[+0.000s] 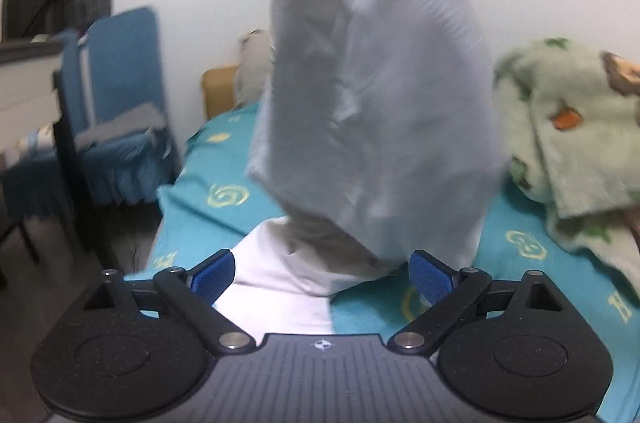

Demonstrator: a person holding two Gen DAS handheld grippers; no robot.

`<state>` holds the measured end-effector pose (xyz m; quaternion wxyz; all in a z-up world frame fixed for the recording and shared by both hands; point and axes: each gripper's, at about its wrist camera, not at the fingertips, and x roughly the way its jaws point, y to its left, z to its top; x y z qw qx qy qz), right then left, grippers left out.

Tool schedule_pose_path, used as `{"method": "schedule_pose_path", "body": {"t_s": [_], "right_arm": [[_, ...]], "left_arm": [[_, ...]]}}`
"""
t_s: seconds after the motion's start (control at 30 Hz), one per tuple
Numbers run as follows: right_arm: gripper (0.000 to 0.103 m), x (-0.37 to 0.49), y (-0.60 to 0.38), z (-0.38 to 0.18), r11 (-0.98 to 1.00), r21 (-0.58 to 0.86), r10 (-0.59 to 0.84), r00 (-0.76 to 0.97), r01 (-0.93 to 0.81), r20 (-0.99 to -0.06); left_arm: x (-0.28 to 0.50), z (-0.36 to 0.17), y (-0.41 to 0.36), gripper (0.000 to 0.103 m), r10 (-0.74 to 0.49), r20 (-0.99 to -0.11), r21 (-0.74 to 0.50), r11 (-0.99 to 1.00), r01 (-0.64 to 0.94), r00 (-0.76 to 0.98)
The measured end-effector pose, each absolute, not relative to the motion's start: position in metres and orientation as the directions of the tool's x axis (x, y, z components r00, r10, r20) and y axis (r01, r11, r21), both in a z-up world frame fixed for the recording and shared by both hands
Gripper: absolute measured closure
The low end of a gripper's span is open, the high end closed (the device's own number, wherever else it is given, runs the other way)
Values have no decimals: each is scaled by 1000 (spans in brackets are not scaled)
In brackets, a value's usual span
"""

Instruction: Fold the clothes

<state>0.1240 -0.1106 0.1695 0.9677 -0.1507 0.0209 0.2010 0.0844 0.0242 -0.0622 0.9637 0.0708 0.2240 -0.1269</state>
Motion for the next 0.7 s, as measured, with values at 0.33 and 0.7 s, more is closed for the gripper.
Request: {"method": "schedule_pose_path", "body": {"t_s": [0.33,0.7], "right_arm": [[99,83,-158,144,938,-76,336,941,-337,-26],[99,117,-239,47,927,337,225,963,-165,-147]], "left_arm": [[28,-68,-41,22,-390,-482,225,810,541,785],[36,-83,-72,46,-329,-506,274,815,511,797]]}}
